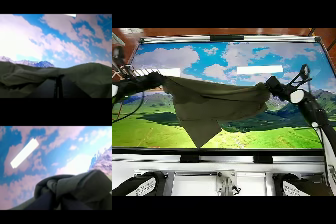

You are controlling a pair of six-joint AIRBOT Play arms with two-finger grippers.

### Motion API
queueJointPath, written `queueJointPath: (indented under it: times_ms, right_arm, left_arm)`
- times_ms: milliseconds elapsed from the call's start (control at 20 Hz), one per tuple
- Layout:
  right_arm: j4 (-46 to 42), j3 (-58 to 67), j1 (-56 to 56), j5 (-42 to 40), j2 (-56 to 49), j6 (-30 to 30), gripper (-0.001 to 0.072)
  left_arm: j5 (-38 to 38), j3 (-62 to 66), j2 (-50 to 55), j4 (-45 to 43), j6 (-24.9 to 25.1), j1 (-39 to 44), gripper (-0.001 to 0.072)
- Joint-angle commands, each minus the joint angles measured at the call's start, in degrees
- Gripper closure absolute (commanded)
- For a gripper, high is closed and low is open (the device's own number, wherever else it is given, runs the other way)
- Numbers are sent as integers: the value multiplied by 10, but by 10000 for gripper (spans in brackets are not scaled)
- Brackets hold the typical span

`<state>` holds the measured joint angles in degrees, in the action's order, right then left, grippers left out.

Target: Fold the shirts.

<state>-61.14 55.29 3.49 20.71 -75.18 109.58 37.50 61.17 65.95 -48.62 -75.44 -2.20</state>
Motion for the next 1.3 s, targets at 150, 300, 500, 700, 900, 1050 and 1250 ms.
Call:
queueJointPath:
  times_ms: [150,300,500,700,900,1050,1250]
  right_arm:
    - [42,-1,-72,70,30,-89,136]
    - [-49,-1,-159,241,92,-122,137]
    - [-123,-2,-234,464,79,-181,137]
    - [-12,-2,-231,508,30,-235,136]
    - [29,-2,-198,463,-7,-235,137]
    - [28,-2,-167,445,-23,-235,136]
    - [28,-2,-125,407,-32,-233,136]
  left_arm:
    - [127,35,43,2,-54,-65,81]
    - [341,56,42,-19,-51,-150,408]
    - [419,-27,41,-66,-51,-172,150]
    - [292,-140,49,-49,-48,-122,225]
    - [226,-158,91,-28,-50,-74,201]
    - [178,-158,106,-28,-54,-71,207]
    - [155,-158,121,-26,-54,-60,222]
